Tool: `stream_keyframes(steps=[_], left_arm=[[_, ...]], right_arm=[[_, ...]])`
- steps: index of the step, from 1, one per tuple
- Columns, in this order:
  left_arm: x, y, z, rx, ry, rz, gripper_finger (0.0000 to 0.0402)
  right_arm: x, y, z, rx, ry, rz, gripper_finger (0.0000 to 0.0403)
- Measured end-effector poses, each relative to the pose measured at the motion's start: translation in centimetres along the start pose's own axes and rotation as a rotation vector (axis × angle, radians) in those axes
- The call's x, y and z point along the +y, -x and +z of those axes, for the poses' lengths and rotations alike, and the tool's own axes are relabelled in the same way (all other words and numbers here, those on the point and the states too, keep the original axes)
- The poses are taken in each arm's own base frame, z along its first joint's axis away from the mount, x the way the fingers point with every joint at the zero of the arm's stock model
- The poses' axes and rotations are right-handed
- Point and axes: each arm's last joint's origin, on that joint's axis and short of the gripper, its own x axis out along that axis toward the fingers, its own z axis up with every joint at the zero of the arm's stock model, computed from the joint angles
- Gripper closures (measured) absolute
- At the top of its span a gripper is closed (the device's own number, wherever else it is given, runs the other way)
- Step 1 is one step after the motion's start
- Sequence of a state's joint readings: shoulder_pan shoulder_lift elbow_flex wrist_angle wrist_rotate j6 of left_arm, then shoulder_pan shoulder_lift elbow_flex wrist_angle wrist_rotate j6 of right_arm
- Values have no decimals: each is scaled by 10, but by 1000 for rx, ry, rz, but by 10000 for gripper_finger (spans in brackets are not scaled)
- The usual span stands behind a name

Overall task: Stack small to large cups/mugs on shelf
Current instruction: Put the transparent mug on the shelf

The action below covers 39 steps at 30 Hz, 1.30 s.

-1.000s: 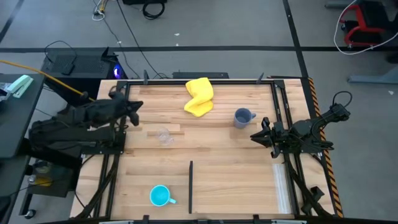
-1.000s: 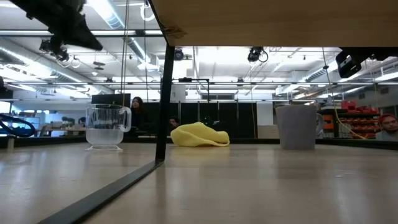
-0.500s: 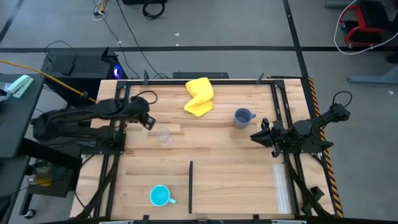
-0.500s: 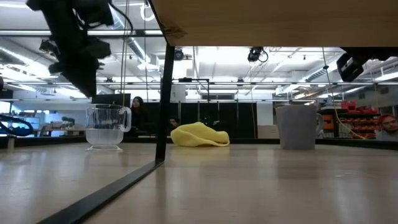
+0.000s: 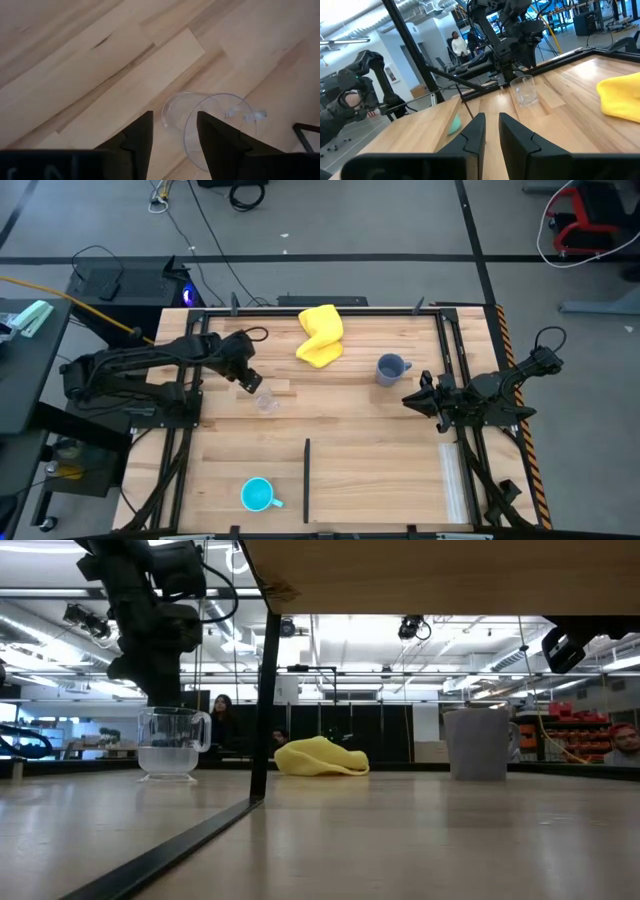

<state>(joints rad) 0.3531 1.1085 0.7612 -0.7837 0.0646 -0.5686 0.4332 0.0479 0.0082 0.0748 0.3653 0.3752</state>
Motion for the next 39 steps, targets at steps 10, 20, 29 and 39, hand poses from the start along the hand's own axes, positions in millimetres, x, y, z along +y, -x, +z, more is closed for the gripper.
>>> stream_keyframes(steps=[10,20,29,39], left_arm=[[-13,-2,-9,28,-70,-25,237],[-19,-17,-14,117,-78,20,237],[-19,-41,-11,195,-74,83,240],[-20,-43,-9,184,-109,77,316]], right_arm=[[0,0,0,0,0,0,341],[0,0,0,0,-1,0,341],[0,-1,-1,14,5,-5,341],[0,-1,-2,18,6,-7,341]])
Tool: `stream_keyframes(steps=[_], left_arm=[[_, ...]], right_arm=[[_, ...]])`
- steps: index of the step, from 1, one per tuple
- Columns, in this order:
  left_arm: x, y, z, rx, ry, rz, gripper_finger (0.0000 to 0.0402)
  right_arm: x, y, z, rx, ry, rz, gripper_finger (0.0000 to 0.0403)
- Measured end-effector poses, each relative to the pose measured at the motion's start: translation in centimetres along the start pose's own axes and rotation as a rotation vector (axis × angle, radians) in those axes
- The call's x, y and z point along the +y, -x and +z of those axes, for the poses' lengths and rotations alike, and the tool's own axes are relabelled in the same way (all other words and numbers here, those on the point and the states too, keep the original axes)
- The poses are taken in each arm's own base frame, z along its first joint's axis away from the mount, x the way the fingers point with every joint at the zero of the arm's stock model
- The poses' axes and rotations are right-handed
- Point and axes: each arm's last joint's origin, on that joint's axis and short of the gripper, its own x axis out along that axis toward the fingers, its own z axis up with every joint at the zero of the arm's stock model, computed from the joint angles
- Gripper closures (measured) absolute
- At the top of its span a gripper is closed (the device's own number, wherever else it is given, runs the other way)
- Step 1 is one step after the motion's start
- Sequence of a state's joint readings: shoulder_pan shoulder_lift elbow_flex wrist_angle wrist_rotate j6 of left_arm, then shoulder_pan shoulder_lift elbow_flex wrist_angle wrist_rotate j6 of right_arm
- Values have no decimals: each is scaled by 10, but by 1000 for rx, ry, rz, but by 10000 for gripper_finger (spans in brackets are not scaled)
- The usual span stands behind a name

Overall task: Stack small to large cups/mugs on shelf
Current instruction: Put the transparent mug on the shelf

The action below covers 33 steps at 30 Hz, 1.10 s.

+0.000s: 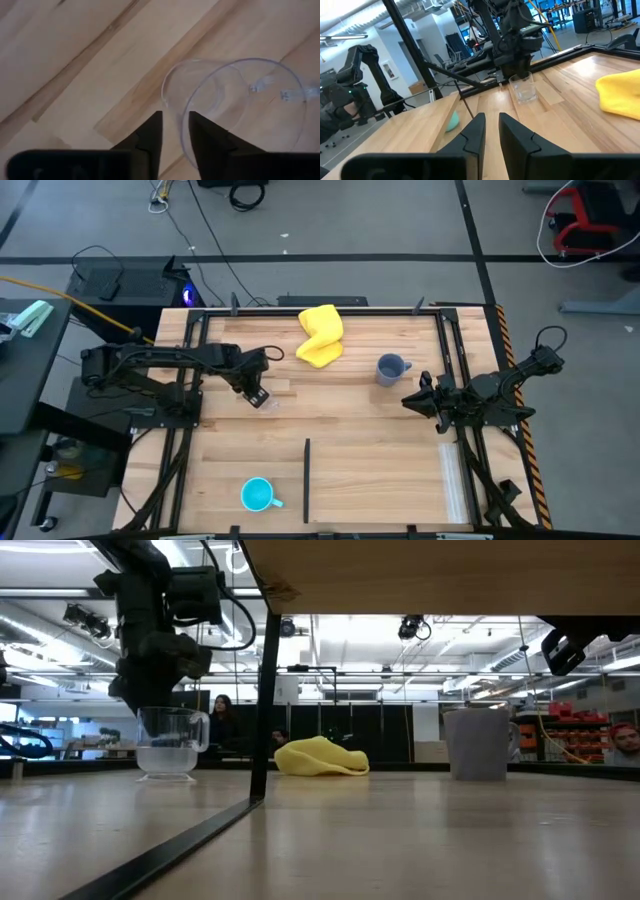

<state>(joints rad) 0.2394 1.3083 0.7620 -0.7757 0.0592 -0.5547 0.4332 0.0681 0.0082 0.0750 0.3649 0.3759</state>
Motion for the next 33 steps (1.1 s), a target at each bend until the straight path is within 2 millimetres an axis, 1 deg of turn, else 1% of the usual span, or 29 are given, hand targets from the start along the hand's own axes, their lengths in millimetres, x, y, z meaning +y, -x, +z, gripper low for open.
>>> stream_keyframes(steps=[5,6,9,12,16,20,24,28,31,33], left_arm=[[0,0,0,-5,-68,5,386],[0,0,0,-8,-76,4,391],[0,0,1,-8,-82,3,387],[-3,8,5,-15,-124,-1,391],[-18,34,18,-64,-157,-32,392],[-41,74,29,-138,-216,-87,394],[-65,116,32,-245,-279,-119,393],[-86,150,28,-349,-337,-160,395],[-101,165,25,-388,-369,-193,395],[-114,170,24,-389,-397,-211,395]], right_arm=[[0,0,0,0,0,0,341],[0,0,0,0,0,0,341],[0,0,0,0,0,0,341],[0,0,0,0,0,0,341],[0,0,0,0,0,0,341],[0,0,0,0,0,0,341],[0,0,0,0,-41,0,341],[0,0,0,0,-84,0,341],[0,0,0,0,-89,0,341],[0,0,0,0,-89,0,341]])
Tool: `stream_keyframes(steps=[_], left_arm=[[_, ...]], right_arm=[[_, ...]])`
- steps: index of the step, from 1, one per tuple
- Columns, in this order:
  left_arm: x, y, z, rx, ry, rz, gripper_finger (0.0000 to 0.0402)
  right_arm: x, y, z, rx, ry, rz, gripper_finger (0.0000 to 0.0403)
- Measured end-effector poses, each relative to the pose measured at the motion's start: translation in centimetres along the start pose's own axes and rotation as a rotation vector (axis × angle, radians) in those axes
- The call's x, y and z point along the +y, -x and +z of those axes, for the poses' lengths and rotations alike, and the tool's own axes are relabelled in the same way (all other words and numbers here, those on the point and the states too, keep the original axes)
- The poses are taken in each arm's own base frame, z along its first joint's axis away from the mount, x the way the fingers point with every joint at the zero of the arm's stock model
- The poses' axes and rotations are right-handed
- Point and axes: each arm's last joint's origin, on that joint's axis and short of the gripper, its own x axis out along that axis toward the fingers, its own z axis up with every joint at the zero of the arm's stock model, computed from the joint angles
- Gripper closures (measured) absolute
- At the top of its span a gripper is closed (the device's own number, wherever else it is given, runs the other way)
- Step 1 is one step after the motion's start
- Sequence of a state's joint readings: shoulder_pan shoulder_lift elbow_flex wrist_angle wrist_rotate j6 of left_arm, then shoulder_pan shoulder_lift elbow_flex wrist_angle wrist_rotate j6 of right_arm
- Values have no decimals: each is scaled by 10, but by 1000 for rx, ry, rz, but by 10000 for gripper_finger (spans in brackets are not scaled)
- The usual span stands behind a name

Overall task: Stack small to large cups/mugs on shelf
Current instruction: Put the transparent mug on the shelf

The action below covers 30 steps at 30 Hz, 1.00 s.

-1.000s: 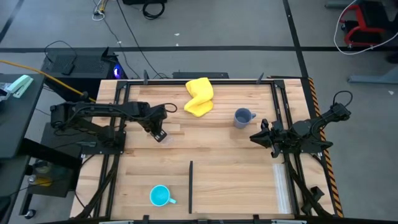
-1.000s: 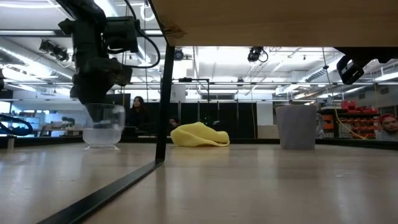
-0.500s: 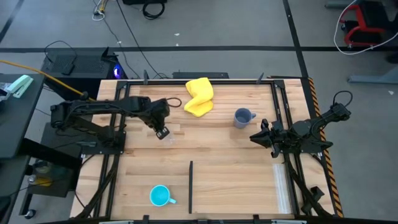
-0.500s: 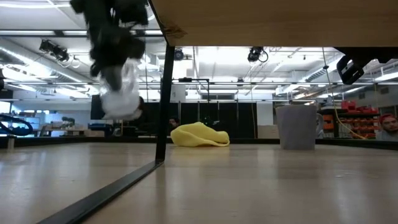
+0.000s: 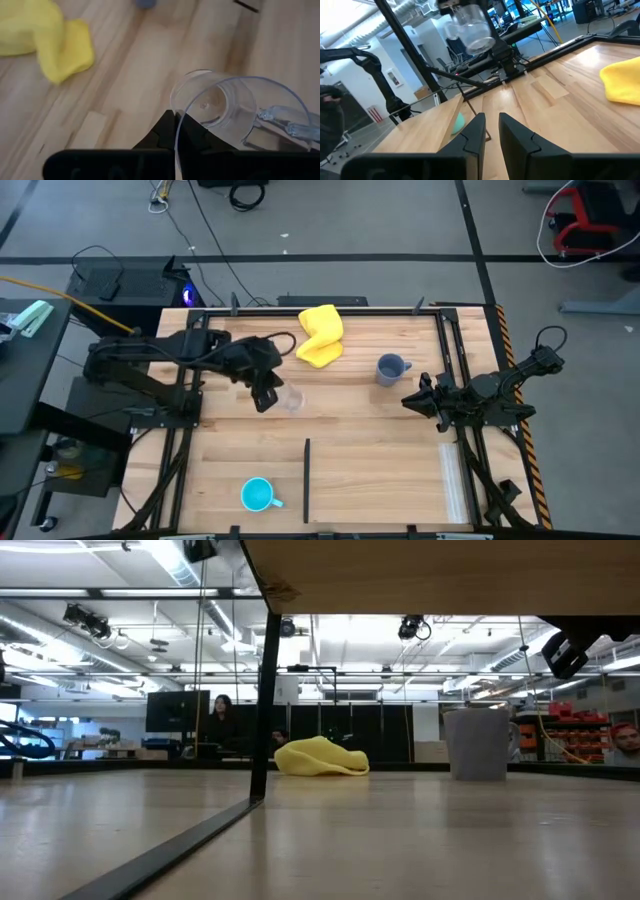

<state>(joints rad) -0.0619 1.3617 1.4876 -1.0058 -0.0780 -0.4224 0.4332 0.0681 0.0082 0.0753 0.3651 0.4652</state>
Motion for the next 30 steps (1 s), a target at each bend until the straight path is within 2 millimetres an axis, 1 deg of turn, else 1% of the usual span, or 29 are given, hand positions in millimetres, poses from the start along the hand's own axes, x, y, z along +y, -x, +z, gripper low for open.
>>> stream_keyframes(steps=[3,8,11,15,22,24,30], left_arm=[[-22,-3,11,5,-66,-35,395],[-58,-18,27,100,-200,-42,395],[-75,-27,36,152,-251,-30,395],[-94,-41,46,203,-310,-25,395],[-121,-56,58,213,-392,-46,395],[-127,-64,56,212,-407,-60,394],[-133,-81,50,254,-419,-60,395]], right_arm=[[0,0,0,0,0,0,341],[0,0,0,1,1,-1,341],[0,0,0,2,1,-1,341],[0,0,0,3,1,-2,341],[0,0,0,3,1,-2,341],[0,0,0,3,1,-2,341],[0,-1,-1,7,3,-5,341]])
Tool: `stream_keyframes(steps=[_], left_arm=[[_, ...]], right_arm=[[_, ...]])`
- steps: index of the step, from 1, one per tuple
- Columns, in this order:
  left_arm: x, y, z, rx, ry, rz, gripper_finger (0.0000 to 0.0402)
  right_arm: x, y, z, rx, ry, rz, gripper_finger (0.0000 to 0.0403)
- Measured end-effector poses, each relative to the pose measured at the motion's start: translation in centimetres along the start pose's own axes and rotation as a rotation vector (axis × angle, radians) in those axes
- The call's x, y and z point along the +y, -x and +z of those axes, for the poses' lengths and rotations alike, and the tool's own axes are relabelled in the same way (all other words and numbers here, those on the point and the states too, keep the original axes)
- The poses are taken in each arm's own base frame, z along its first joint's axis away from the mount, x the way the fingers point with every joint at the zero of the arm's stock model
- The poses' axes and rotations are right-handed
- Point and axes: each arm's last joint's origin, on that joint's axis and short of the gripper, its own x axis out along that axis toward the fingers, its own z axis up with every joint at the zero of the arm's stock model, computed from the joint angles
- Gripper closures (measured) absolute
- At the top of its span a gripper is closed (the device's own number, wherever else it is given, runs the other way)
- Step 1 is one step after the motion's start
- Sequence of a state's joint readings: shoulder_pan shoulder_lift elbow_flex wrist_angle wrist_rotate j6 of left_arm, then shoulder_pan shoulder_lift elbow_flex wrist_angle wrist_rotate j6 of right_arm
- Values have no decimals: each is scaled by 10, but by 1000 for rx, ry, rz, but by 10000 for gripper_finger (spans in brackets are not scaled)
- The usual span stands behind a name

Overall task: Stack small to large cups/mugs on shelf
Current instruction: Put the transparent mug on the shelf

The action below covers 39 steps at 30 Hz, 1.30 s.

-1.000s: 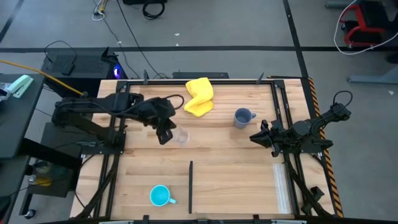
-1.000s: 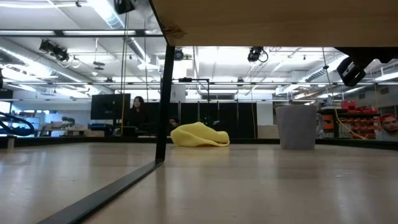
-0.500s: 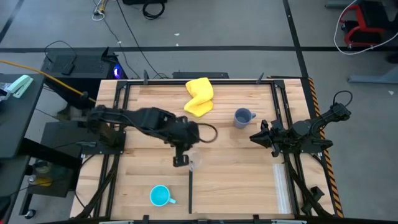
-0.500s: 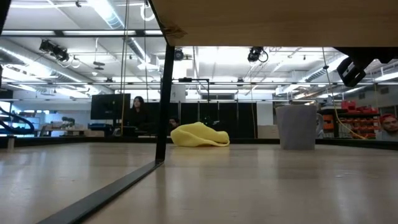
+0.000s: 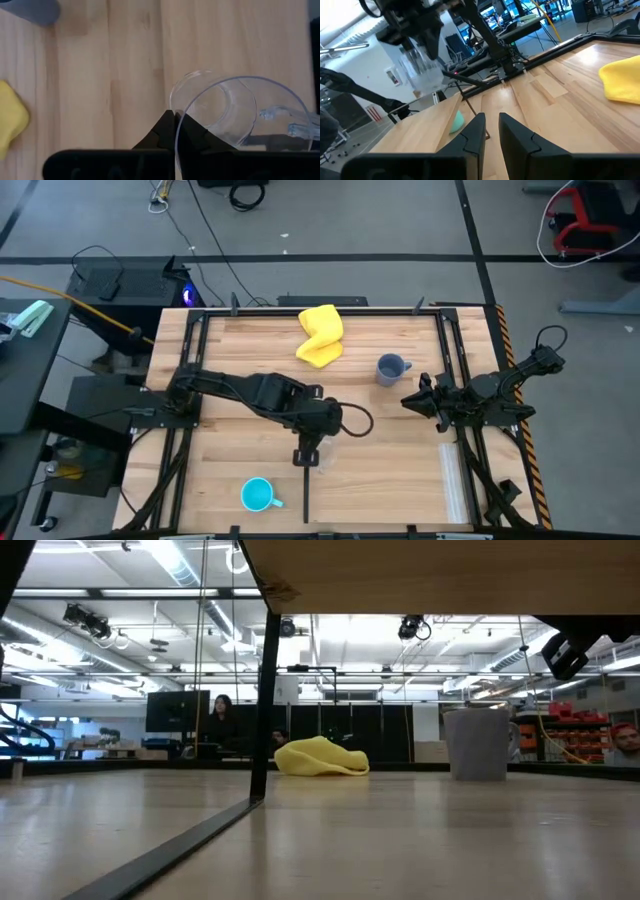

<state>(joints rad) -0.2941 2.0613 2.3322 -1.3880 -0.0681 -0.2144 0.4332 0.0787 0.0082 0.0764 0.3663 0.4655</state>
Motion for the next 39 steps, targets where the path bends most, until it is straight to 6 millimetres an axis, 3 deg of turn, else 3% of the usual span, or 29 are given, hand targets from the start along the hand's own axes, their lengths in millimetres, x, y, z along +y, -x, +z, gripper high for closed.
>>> stream_keyframes(steps=[7,19,24,39], left_arm=[[-7,-7,1,5,-15,-7,394],[-37,-23,-1,6,-91,-41,395],[-36,-34,0,34,-95,-36,395],[-26,-37,3,39,-71,-45,347]], right_arm=[[0,-1,-2,17,7,-8,341],[0,-1,-2,22,6,-11,341],[0,-2,-2,24,7,-12,341],[-1,-4,-6,59,19,-29,341]])
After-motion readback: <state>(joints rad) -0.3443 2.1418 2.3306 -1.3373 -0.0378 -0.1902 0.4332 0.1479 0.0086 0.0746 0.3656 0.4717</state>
